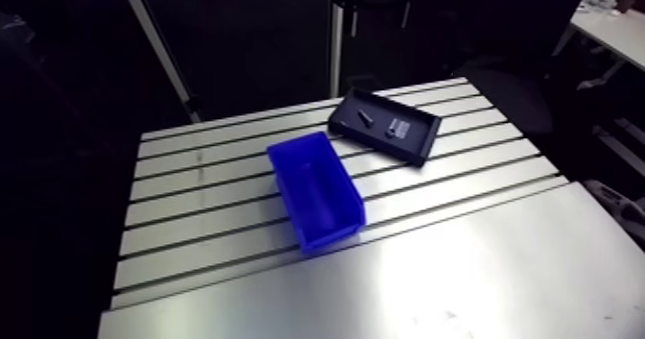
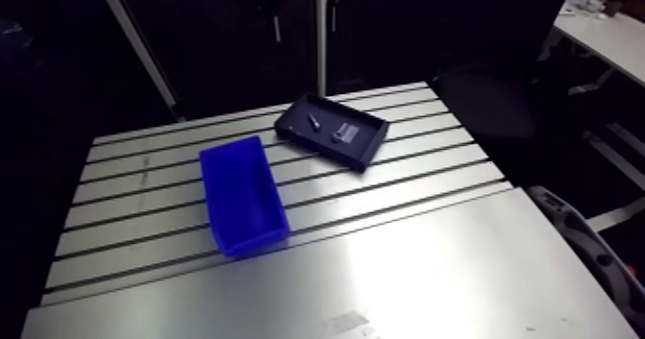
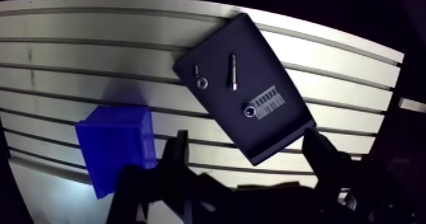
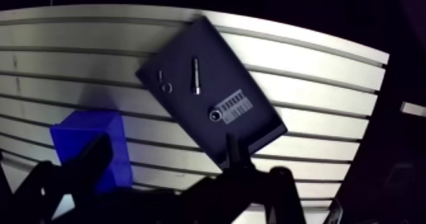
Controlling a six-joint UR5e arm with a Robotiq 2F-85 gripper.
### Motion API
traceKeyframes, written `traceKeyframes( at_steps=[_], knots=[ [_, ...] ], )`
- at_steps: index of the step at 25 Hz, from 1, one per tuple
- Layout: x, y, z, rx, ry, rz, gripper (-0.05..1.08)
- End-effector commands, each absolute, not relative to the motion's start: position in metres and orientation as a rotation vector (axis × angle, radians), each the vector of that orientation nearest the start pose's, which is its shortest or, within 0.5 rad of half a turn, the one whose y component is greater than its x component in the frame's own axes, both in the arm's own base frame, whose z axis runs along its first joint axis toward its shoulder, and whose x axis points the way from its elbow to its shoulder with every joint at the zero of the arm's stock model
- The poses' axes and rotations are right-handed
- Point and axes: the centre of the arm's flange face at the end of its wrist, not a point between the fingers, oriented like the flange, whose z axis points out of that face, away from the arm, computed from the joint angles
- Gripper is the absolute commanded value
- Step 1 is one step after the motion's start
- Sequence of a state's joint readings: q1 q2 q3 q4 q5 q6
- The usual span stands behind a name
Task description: Pick up the M10 bolt from the tray and put it into the blue bin.
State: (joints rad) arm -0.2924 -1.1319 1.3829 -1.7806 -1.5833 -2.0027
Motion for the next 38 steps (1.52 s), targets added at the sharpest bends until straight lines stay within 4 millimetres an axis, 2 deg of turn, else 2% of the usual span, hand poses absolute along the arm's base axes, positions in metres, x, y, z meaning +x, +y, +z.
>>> traceKeyframes(
  at_steps=[1, 15, 27, 29, 33, 38],
  knots=[
    [-0.665, 0.066, 0.310, -0.163, 3.097, -0.001, 0.03],
    [-0.668, 0.072, 0.245, -0.059, 3.070, 0.004, 0.03],
    [-0.667, 0.077, 0.212, -0.057, 3.050, 0.006, 0.08],
    [-0.668, 0.076, 0.202, -0.069, 3.035, 0.000, 0.12],
    [-0.668, 0.075, 0.200, -0.080, 3.033, -0.003, 0.19],
    [-0.673, 0.077, 0.187, -0.086, 3.016, 0.000, 0.27]
  ],
)
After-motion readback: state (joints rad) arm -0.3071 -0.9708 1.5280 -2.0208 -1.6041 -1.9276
